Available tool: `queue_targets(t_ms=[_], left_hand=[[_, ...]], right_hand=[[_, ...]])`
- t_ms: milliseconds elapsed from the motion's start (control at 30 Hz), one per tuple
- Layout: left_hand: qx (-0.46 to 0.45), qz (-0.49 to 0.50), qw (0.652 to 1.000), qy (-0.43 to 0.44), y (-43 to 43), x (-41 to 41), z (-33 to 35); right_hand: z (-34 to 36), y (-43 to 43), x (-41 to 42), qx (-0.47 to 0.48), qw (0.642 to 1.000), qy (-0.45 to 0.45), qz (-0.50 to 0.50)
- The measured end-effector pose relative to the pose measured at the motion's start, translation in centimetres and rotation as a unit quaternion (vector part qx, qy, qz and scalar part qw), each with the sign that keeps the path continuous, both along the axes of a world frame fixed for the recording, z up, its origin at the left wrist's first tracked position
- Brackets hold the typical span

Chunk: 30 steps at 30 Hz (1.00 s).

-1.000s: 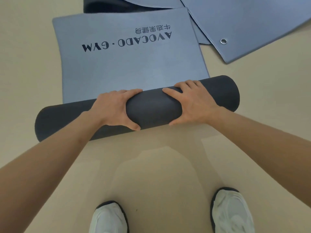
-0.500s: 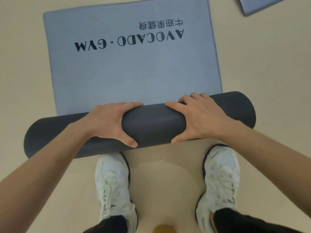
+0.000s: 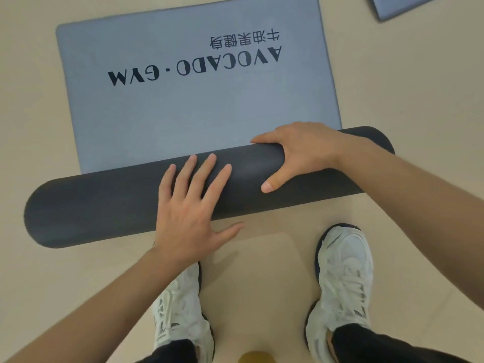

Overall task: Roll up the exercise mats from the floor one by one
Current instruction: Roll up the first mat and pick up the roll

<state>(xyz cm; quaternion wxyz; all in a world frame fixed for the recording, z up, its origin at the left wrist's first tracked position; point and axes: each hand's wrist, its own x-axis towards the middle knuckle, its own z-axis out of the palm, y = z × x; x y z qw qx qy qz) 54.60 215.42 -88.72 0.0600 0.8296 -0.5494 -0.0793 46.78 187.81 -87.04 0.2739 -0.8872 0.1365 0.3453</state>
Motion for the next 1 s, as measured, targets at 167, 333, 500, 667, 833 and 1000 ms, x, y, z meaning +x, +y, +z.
queue_targets(t_ms=[167, 333, 500, 667, 833, 1000], left_hand=[[0.026, -0.002, 0.999, -0.030, -2.7, 3.7, -0.5], [0.063, 0.001, 0.998, 0.017, -5.7, 7.6, 0.1], [0.140, 0.035, 0.974, 0.174, -9.3, 12.1, 0.7], [0.052, 0.029, 0.989, 0.133, -10.7, 14.0, 0.8], [-0.126, 0.026, 0.989, 0.071, -8.4, 10.8, 0.4], [-0.032, 0.008, 0.999, -0.022, -7.3, 9.1, -0.6]], right_hand=[[-0.2, 0.0, -0.8, -0.147, 0.967, -0.197, -0.072], [-2.4, 3.1, -2.8, -0.214, 0.879, -0.422, -0.060], [-3.8, 4.4, -3.9, -0.260, 0.892, -0.370, -0.006], [-4.4, 2.0, -1.6, -0.278, 0.897, -0.344, 0.010], [-3.5, -1.5, 1.7, -0.237, 0.928, -0.285, 0.022], [-1.8, -4.1, 4.7, -0.160, 0.960, -0.230, -0.006]])
